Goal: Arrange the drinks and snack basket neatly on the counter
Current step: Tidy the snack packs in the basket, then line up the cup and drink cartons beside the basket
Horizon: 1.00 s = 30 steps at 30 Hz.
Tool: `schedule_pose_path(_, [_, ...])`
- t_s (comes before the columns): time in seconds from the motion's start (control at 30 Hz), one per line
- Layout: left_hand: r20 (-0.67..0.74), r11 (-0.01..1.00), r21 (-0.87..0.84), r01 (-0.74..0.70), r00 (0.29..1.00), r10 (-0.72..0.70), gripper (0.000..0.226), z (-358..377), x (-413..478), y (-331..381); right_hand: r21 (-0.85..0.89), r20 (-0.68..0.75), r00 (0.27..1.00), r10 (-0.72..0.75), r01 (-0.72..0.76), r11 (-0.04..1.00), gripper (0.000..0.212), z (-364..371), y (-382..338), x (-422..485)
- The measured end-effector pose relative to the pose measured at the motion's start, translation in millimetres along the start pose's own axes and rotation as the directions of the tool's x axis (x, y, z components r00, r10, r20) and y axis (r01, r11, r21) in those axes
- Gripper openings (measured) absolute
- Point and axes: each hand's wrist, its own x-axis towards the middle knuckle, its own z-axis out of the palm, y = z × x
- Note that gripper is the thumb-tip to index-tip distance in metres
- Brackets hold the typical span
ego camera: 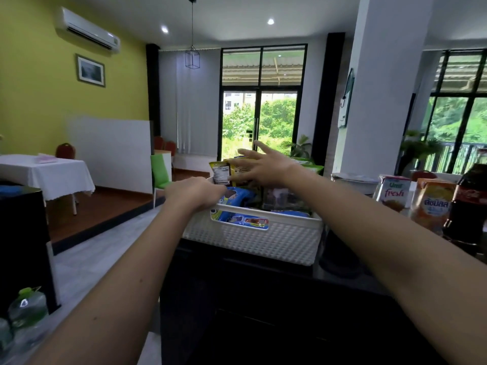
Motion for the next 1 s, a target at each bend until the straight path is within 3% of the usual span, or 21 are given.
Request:
schedule_pose_path(0.13, [-0.037, 0.999, 0.046, 0.002, 0.999, 0.000, 0.063, 2, 2, -1, 0.186, 0.135, 0.972, 0.190, -0.213, 0.959, 0.067, 24, 25, -17])
schedule_pose_path(0.33, [-0.035, 1.000, 0.022, 0.023, 0.999, -0.022, 0.074, 4, 9, -1, 0.452, 0.223, 0.956, 0.189, -0.273, 0.849, 0.059, 44, 15, -22])
schedule_pose_path(0.47, [-0.054, 0.998, 0.043, 0.039, 0.998, -0.037, 0.067, 4, 6, 0, 0.392, 0.277, 0.934, 0.225, -0.324, 0.861, 0.063, 37, 15, -20])
schedule_pose_path(0.6, [-0.078, 1.000, -0.012, 0.013, 0.997, -0.014, 0.070, 3, -1, 1, 0.413, 0.203, 0.955, 0.218, -0.286, 0.865, 0.065, 19, 12, -25])
schedule_pose_path(0.7, [-0.225, 0.994, -0.105, -0.036, 0.974, 0.012, 0.052, 3, -10, 2, 0.429, 0.190, 0.969, 0.157, -0.226, 0.875, 0.061, 8, 13, -41])
schedule_pose_path(0.83, [-0.478, 0.958, -0.236, -0.162, 0.878, 0.031, 0.032, -1, -28, 7, 0.472, 0.197, 0.969, 0.151, -0.228, 0.852, 0.058, -1, 16, -74])
schedule_pose_path(0.93, [-0.519, 0.944, -0.240, -0.227, 0.852, 0.072, 0.033, 0, -41, 11, 0.466, 0.178, 0.961, 0.213, -0.273, 0.842, 0.056, -10, 19, -107])
schedule_pose_path(1.0, [-0.493, 0.936, -0.179, -0.303, 0.851, 0.182, 0.037, 3, -52, 17, 0.443, 0.187, 0.936, 0.298, -0.351, 0.825, 0.057, -16, 17, -134])
